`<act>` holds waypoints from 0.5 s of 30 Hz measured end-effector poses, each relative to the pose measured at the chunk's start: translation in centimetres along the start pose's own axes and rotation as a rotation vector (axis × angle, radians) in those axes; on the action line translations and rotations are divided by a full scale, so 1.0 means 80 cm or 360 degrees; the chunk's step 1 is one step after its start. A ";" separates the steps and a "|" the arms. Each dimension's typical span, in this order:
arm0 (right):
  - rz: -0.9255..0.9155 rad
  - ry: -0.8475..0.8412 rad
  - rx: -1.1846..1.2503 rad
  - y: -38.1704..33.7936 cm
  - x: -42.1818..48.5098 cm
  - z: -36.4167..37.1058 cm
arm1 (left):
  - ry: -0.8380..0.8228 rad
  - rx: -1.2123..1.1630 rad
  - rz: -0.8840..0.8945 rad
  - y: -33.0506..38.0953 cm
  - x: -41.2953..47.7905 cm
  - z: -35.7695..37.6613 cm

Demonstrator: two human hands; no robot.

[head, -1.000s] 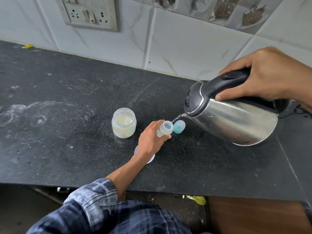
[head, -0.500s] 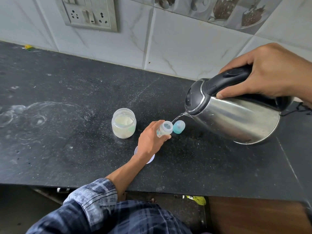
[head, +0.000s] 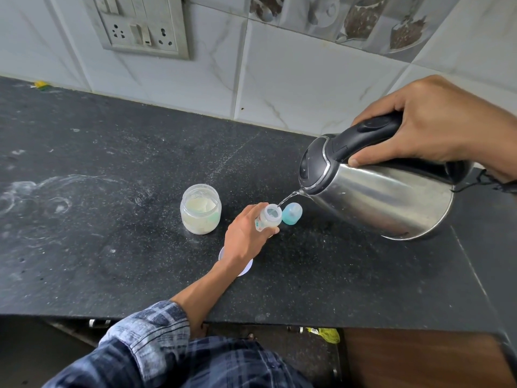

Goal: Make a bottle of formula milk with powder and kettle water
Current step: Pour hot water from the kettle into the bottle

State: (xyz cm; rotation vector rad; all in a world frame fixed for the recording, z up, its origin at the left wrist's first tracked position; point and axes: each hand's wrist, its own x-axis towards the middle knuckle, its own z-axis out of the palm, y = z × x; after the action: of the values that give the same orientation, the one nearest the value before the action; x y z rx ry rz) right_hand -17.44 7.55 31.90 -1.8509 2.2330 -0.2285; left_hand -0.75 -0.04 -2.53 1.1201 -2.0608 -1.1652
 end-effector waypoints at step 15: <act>-0.0027 -0.0008 -0.0081 -0.003 -0.002 -0.004 | 0.0005 -0.0012 -0.0017 0.001 0.000 0.000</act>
State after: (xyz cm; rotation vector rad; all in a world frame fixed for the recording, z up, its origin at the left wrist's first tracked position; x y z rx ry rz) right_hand -17.29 7.64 32.27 -1.8946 2.2407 -0.1712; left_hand -0.79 -0.01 -2.46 1.1301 -2.0487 -1.1746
